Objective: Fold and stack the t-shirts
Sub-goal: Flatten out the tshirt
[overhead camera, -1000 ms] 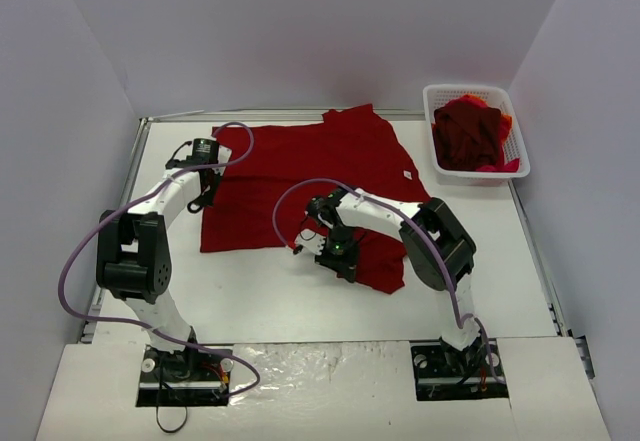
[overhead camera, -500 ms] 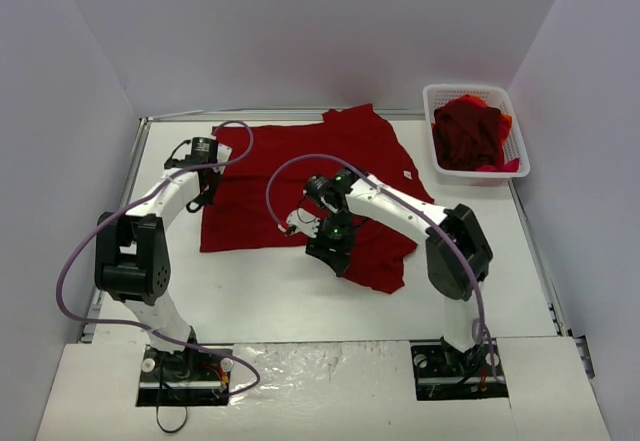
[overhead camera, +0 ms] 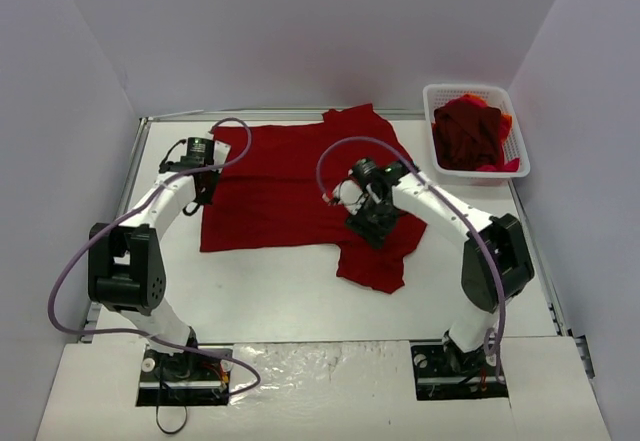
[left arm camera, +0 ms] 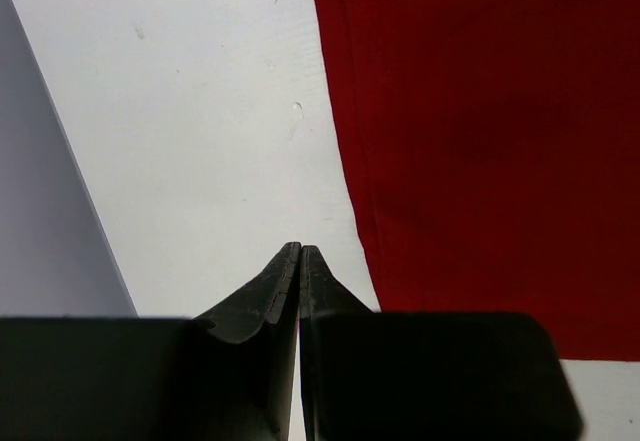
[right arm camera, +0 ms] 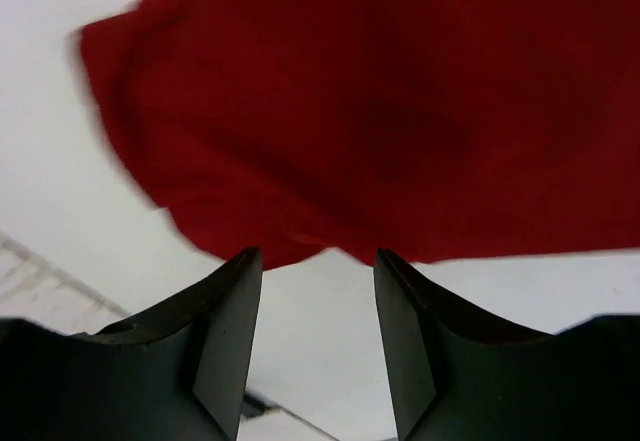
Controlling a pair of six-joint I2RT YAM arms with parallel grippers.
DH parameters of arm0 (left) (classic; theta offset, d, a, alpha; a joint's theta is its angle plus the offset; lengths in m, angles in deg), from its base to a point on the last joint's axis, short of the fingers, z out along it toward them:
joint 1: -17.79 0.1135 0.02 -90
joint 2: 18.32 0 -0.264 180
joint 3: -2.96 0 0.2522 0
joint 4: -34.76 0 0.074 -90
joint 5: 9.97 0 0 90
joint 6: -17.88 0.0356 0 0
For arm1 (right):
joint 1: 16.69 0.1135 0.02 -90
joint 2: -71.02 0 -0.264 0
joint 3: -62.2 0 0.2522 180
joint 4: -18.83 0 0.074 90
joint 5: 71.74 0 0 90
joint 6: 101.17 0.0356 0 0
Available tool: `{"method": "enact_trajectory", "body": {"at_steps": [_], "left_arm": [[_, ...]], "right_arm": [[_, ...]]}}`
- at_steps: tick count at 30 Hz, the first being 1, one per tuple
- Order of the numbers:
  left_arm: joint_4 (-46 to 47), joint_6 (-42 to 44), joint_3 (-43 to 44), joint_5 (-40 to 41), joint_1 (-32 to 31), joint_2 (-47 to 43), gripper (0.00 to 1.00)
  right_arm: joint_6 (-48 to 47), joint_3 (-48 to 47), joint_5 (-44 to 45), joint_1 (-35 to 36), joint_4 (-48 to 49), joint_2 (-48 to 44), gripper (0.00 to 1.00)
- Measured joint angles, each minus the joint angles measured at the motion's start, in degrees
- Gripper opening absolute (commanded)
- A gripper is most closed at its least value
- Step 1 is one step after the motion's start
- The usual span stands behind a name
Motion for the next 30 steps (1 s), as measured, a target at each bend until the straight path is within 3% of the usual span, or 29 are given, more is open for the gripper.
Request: {"method": "enact_trajectory", "body": {"at_steps": [5,9,20,30], "left_arm": [[-0.07,1.62,-3.54,-3.61,-0.02,-4.07,0.02],[-0.15,4.68,-7.72,-6.32,-0.37,-8.17,0.02],[-0.66,14.71,-20.59,-7.26,-5.44,-13.09,0.02],[3.93,18.78,-24.35,-4.68,-7.17,-13.55,0.04]], "right_arm": [[2.86,0.11,5.70,-13.35,9.55,-1.77,0.42],[3.32,0.68,6.80,-18.86,12.76,-1.86,0.41],[3.61,4.37,6.75,-18.82,14.27,-1.79,0.42],[4.79,5.60,6.75,-19.54,14.91,-1.20,0.42]]}}
